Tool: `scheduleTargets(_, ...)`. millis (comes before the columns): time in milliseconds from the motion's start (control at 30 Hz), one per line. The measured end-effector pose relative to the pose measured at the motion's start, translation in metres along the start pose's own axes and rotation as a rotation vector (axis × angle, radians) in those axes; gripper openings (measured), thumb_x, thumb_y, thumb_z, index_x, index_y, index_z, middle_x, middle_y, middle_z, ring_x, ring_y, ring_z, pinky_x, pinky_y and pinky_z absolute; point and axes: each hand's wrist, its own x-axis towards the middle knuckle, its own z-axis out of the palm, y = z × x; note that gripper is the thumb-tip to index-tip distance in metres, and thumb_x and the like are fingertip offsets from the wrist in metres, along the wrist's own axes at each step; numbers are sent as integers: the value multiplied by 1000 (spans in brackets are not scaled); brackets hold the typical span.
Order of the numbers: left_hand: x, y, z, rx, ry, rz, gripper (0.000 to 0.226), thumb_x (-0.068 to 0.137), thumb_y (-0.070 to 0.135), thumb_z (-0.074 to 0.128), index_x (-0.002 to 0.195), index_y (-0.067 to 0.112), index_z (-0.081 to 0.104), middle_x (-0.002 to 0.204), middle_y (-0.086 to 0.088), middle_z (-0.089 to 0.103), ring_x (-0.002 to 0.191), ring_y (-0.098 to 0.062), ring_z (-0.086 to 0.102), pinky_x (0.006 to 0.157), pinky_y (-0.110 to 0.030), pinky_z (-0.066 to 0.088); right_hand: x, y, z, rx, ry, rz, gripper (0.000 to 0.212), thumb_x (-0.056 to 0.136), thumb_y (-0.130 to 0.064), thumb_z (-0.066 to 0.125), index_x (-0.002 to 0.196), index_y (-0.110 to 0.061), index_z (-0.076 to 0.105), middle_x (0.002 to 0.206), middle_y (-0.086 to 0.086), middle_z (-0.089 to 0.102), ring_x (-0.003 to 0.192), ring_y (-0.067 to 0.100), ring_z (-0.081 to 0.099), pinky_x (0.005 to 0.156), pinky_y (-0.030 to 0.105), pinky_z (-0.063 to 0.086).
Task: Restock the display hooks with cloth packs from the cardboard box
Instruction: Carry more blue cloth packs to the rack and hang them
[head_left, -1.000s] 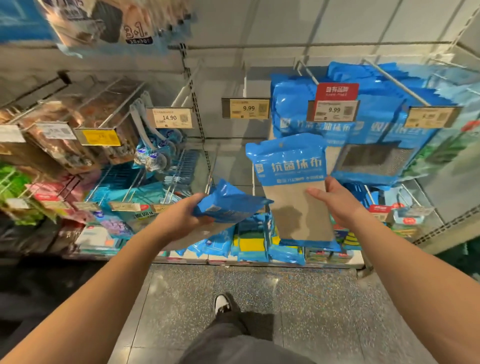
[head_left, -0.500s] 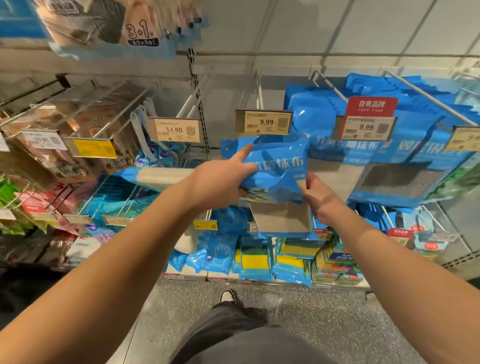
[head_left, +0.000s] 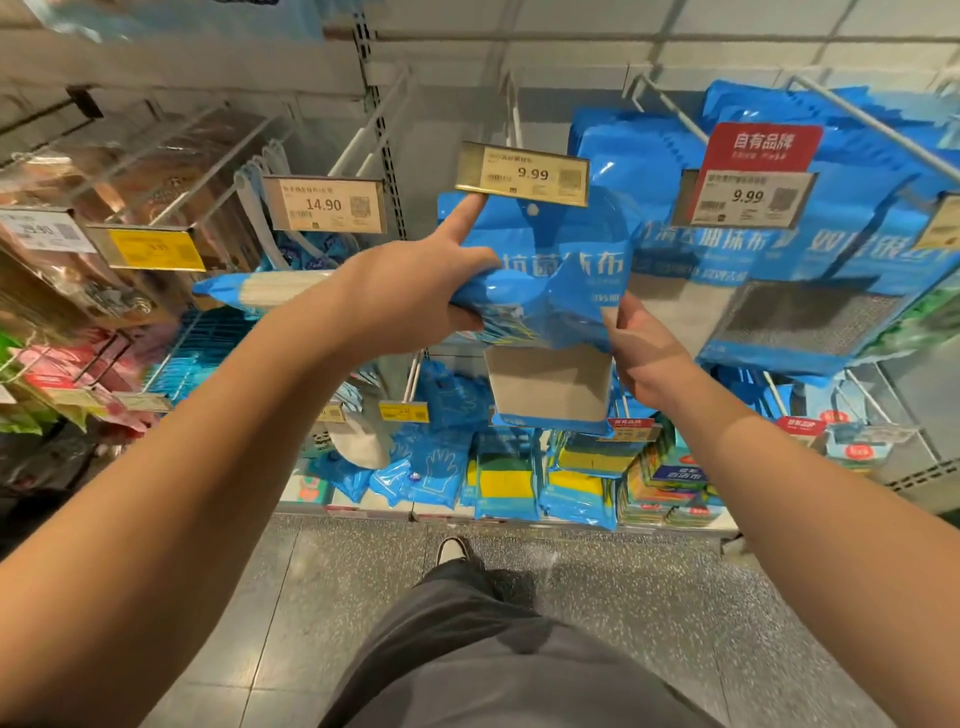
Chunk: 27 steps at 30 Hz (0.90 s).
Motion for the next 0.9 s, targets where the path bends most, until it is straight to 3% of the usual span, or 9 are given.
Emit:
scheduleTargets(233,-7,2,-16,20,-8,22,37,92,38,68,124,27,55,168,7,-14,99,-39,67,77,-41,51,5,-7,4,-40,-50,-19,47,94,3,60,137,-13,53,112,-4,72,100,10,70,77,20,55)
scheduleTargets(367,-9,3,-21,48,11,44,36,90,38,70,122,29,56,166,13,-18,91,-38,67,74,-41,51,8,-7,0,-50,-79,-24,44,97,1,55,138,-12,50,124,1,67,111,15,66,94,29,53)
scheduleTargets(567,-9,4,-24,47,21,51,34,89,37,71,119,27,57,166,14,-17,85,-38,67,73,-44,53,12,-14,4,1,-97,-15,42,96,11,48,136,-1,50,108,1,73,95,15,71,78,24,56)
scheduleTargets(700,-10,5,-25,51,11,58,35,90,38,70,121,29,56,166,13,-18,86,-37,67,69,-39,48,9,-22,11,-7,-117,-18,37,98,5,48,134,-4,51,112,5,70,98,15,71,81,25,56)
scheduleTargets(900,-12,1,-23,34,-22,61,37,90,39,70,124,30,56,166,13,-19,90,-38,67,78,-40,50,6,-17,17,-57,-134,-10,39,89,-4,66,127,-10,58,115,9,71,103,21,70,90,36,57)
